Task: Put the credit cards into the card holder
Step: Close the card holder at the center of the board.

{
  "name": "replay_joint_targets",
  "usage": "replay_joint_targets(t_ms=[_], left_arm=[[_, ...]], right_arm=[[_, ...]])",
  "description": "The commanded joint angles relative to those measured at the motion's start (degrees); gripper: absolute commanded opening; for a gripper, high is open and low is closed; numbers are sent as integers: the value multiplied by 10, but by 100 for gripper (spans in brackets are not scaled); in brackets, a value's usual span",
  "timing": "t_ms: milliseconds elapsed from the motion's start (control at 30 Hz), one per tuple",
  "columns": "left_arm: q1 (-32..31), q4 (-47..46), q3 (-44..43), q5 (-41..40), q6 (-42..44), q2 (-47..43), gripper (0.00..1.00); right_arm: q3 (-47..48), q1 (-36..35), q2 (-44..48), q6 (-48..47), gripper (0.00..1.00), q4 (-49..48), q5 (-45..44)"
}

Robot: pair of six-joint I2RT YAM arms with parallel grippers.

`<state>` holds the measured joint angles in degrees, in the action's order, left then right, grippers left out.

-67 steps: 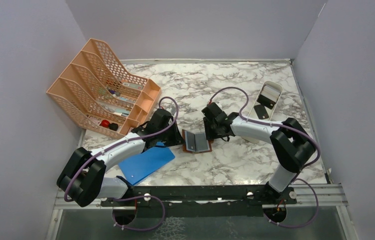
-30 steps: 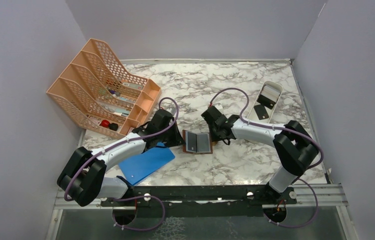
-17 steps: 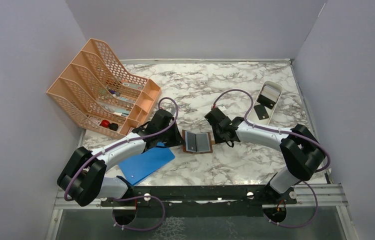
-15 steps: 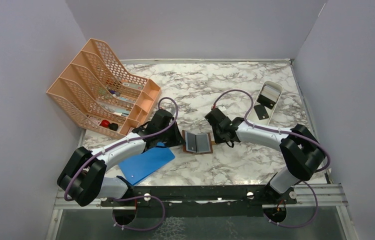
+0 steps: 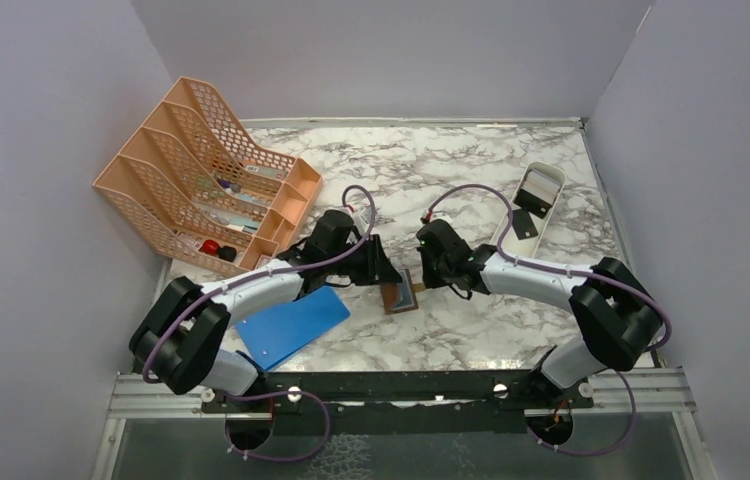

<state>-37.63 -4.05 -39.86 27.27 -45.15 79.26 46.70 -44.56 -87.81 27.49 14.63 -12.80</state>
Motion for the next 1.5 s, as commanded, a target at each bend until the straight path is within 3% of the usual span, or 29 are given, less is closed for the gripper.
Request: replay_joint_targets(t_ms=[0, 200, 367, 600, 967, 1267, 1467], left_arm=[[-4, -82, -10, 55, 1, 41, 29], [-4, -28, -30, -7, 31, 77, 21], [-4, 0, -34, -63, 48, 71, 27], [-4, 51, -54, -130, 70, 55, 27], [-3, 21, -42, -70, 51, 26, 36], [-2, 100, -52, -193, 70, 5, 17], [-2, 61, -63, -153, 87, 65, 10]], right_arm=[[-10, -1, -1, 6, 7, -58, 39], [-19, 2, -3, 13, 7, -66, 40], [-21, 4, 2, 9, 7, -65, 40], [-28, 6, 14, 6, 8, -69, 34], [-30, 6, 13, 7, 8, -65, 32], [-26, 6, 22, 8, 8, -59, 33], [-24, 6, 24, 2, 8, -62, 38]])
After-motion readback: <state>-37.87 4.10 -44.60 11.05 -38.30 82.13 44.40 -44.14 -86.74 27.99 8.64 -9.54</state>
